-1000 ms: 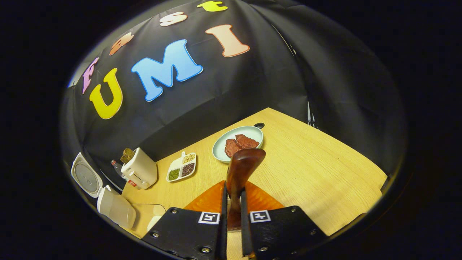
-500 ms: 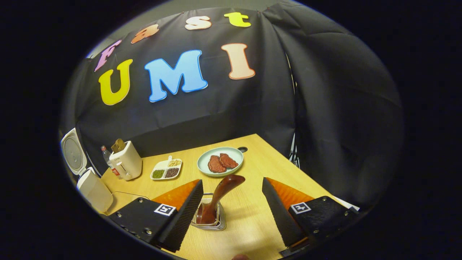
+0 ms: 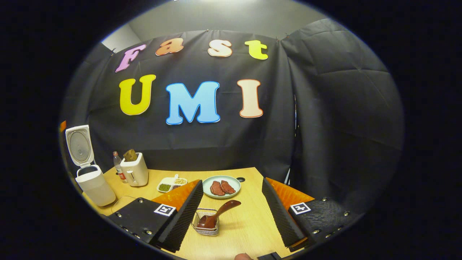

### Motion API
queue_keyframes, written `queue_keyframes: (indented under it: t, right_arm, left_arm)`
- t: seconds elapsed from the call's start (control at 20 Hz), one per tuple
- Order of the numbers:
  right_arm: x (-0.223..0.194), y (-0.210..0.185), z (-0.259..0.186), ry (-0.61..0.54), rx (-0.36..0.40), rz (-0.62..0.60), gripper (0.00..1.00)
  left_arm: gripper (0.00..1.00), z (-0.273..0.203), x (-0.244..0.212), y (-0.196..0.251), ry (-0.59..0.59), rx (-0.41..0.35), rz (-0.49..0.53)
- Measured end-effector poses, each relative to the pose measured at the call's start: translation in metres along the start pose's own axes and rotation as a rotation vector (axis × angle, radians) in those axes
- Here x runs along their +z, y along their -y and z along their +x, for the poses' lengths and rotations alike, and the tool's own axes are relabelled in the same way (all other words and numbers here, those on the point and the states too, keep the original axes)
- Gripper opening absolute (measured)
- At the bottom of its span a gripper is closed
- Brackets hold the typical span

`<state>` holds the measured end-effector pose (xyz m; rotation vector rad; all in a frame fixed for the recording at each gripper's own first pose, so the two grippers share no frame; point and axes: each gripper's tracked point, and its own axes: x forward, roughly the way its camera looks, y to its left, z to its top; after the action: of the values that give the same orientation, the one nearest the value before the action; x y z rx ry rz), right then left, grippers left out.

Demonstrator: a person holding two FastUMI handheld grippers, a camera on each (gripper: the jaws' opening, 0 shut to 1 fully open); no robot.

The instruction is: Close the left gripper, press the button to open the rice cooker; take a wooden spoon from the chopstick holder with the right hand, scoop a spoonful of rice and pour it into the rice cooker, then put the wooden spoon back into the chopstick holder.

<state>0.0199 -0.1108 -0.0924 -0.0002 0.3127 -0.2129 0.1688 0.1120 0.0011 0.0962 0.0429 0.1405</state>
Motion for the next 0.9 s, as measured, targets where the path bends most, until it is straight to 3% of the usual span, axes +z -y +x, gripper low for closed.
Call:
queue_keyframes:
  t: [0.3,0.5,0.9]
  right_arm:
    - [0.013,-0.004,-0.025,0.048,-0.03,-0.01,0.99]
    - [0.016,-0.003,-0.041,0.072,-0.07,-0.028,0.99]
    - [-0.005,-0.002,-0.058,0.032,-0.127,-0.009,0.99]
  left_arm:
    - [0.96,0.067,0.016,-0.036,0.042,0.084,0.028]
    - [0.96,0.11,0.017,-0.047,0.044,0.091,0.044]
    - [0.97,0.206,-0.011,-0.087,-0.04,0.157,-0.04]
